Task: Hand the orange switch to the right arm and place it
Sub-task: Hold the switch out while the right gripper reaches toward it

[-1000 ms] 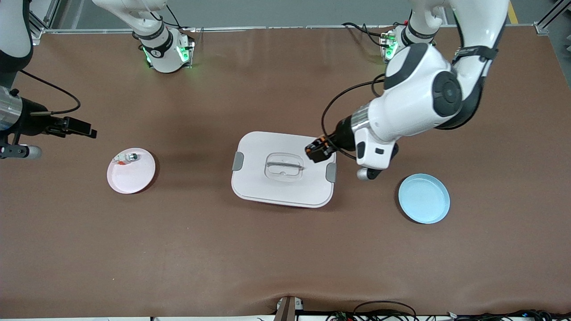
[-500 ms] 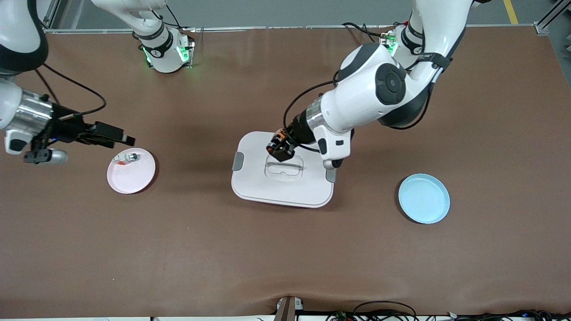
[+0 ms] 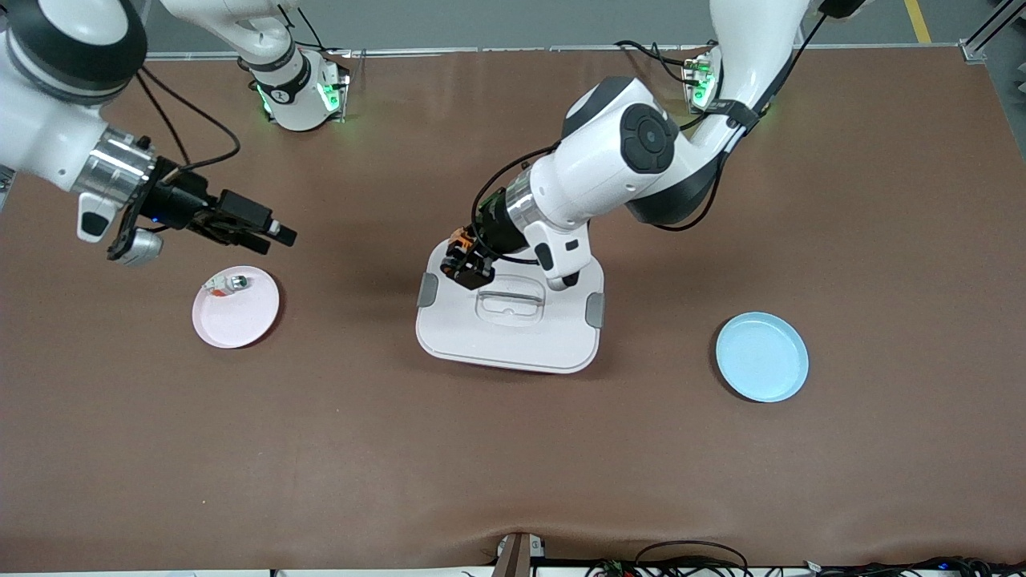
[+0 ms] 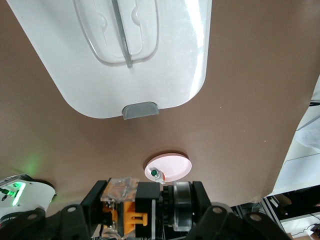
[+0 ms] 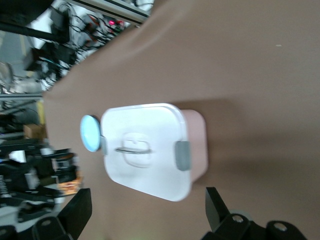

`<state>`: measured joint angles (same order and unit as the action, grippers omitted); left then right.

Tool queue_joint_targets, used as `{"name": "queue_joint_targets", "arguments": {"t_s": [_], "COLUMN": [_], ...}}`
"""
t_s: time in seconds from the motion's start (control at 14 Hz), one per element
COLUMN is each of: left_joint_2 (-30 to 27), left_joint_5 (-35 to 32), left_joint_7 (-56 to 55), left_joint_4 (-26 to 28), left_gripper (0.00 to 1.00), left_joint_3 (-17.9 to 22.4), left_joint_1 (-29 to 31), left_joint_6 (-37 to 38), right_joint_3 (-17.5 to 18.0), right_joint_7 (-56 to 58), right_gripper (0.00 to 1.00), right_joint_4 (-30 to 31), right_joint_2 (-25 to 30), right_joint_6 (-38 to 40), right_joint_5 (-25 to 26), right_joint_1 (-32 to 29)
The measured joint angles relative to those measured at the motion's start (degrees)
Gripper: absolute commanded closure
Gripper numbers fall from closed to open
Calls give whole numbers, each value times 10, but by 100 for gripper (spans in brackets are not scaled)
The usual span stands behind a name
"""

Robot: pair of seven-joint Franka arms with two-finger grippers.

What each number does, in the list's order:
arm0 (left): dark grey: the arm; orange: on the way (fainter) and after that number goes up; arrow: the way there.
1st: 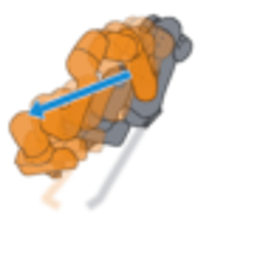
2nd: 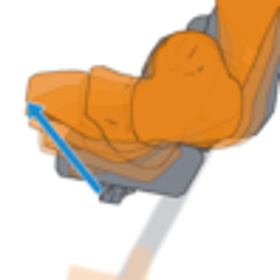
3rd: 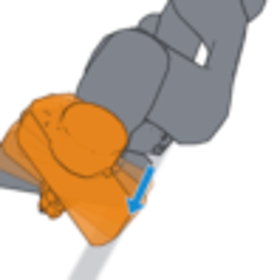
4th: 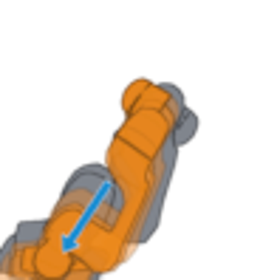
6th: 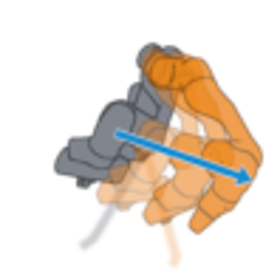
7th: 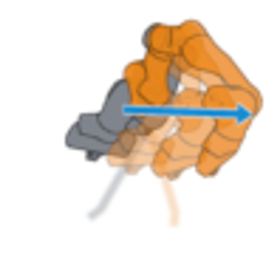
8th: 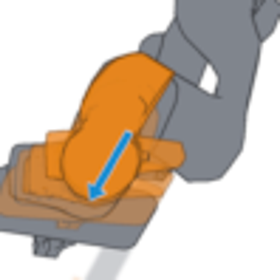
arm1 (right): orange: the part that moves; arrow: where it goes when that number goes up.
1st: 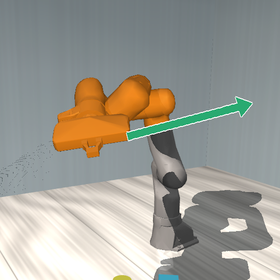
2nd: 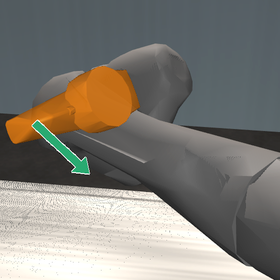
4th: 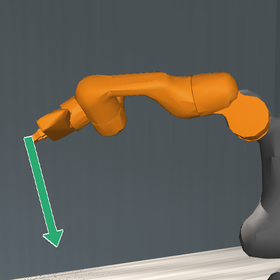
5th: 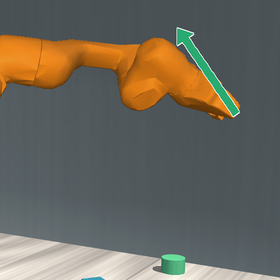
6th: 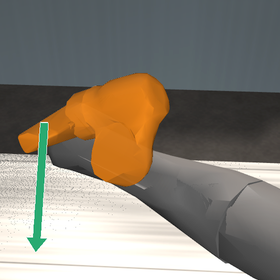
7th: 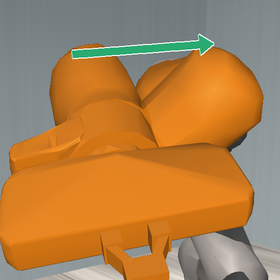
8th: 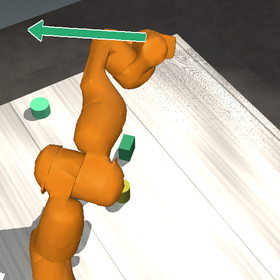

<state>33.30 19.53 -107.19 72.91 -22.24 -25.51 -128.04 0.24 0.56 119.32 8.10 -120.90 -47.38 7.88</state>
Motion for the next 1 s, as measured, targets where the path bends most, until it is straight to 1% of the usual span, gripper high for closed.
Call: {"name": "queue_joint_targets", "arguments": {"t_s": [0.14, 0.36, 0.5, 0.64, 0.79, 0.93, 1.0], "left_joint_2": [11, 35, 44, 47, 49, 49, 49], "left_joint_5": [0, 0, 0, 0, 0, 0, 0], "left_joint_7": [-17, -41, -49, -49, -49, -52, -54], "left_joint_4": [-5, -26, -40, -44, -46, -47, -47], "left_gripper": [93, 93, 93, 93, 93, 93, 93], "left_joint_3": [28, 80, 89, 90, 91, 91, 91], "left_joint_1": [-36, -96, -107, -106, -106, -106, -106], "left_joint_6": [-7, -24, -38, -45, -46, -47, -47], "right_joint_3": [1, 2, 2, 2, 2, 2, 1], "right_joint_7": [0, 0, -1, -1, 9, 60, 84], "right_gripper": [0, 0, 0, 0, 0, 0, 0], "right_joint_4": [32, 49, 53, 59, 61, 61, 61], "right_joint_2": [18, 24, 21, 13, -1, -18, -27], "right_joint_6": [-48, -111, -154, -184, -195, -197, -198], "right_joint_5": [-15, -19, -19, -25, -71, -130, -147], "right_joint_1": [35, 92, 126, 147, 156, 160, 160]}}
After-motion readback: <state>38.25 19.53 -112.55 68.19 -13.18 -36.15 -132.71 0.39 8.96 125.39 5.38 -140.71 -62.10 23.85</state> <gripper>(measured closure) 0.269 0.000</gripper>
